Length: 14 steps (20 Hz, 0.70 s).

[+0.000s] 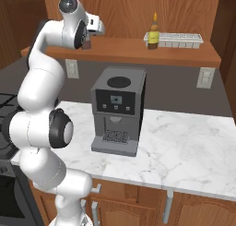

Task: Pick the cinnamon and honey bottle from the cabinet and place them next to the mug.

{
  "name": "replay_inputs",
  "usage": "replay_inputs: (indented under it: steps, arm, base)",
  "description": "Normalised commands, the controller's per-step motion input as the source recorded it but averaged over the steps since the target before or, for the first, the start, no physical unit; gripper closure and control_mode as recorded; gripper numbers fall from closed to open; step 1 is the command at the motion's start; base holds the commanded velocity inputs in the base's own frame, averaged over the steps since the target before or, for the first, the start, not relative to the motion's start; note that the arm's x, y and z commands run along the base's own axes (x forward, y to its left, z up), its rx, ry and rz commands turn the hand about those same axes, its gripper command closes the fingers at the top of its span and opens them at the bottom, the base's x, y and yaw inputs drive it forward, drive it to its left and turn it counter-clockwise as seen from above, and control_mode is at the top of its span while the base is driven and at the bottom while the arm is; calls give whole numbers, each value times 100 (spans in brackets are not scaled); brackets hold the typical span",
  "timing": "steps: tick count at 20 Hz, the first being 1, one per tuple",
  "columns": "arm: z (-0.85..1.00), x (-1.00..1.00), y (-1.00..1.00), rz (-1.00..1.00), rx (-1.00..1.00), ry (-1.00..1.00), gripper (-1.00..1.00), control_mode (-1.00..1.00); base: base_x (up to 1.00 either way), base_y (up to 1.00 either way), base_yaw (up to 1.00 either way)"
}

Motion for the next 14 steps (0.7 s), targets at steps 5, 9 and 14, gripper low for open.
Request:
replay_inputs:
  steps: [5, 9, 14]
  arm:
    - [0, 0, 0, 0, 0, 0, 100, -100]
    - [0, 0, 0, 0, 0, 0, 100, -100]
    - [0, -14, 0, 0, 0, 0, 100, -100]
  base:
    - [0, 0, 0]
    - [0, 0, 0]
    - [0, 0, 0]
